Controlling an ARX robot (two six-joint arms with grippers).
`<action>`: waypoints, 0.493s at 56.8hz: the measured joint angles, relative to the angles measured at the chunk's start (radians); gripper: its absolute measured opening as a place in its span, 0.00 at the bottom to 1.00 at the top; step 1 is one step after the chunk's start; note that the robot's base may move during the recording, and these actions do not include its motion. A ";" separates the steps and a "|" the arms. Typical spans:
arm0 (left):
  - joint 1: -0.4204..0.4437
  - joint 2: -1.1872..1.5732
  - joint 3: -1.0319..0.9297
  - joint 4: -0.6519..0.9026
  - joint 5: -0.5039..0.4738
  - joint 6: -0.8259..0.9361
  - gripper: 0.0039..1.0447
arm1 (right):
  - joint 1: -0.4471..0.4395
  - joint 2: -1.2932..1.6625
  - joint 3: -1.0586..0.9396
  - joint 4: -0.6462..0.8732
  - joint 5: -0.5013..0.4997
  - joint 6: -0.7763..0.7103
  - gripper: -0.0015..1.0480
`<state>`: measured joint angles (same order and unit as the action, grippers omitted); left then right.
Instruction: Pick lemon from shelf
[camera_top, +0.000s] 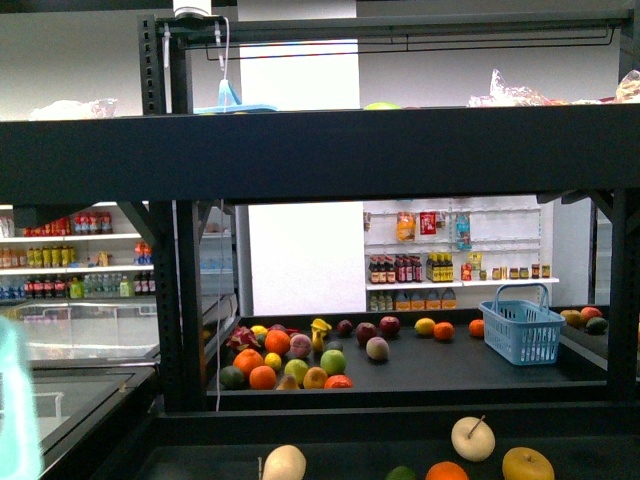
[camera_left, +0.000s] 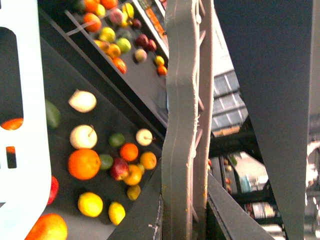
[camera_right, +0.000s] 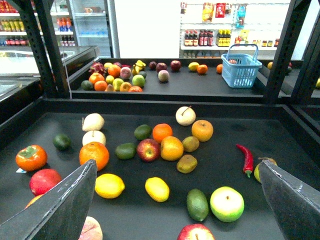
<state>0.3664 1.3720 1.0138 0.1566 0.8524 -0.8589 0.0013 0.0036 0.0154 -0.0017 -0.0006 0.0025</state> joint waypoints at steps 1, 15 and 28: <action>-0.020 -0.013 -0.009 -0.008 0.007 0.006 0.12 | 0.000 0.000 0.000 0.000 0.000 0.000 0.93; -0.286 -0.051 -0.108 -0.014 -0.039 0.058 0.12 | 0.000 0.000 0.000 0.000 0.000 0.000 0.93; -0.478 0.037 -0.131 0.141 -0.125 0.006 0.12 | 0.000 0.000 0.000 0.000 0.000 0.000 0.93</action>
<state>-0.1112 1.4094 0.8829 0.2977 0.7277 -0.8524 0.0013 0.0036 0.0154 -0.0017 -0.0006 0.0029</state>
